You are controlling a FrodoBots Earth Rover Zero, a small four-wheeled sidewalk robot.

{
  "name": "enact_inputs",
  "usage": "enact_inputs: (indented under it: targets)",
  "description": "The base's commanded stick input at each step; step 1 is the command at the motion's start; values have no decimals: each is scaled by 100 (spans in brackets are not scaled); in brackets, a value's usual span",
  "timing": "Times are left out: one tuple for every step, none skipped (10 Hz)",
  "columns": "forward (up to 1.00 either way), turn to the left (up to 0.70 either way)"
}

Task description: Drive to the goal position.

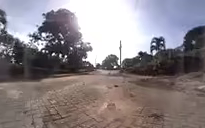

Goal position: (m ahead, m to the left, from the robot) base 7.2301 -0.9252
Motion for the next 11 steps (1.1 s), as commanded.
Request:
enact_inputs:
  targets:
    - [100,0]
    - [100,0]
    - [100,0]
    - [100,0]
    - [100,0]
    - [100,0]
    - [100,0]
    - [100,0]
    - [100,0]
    - [100,0]
    - [100,0]
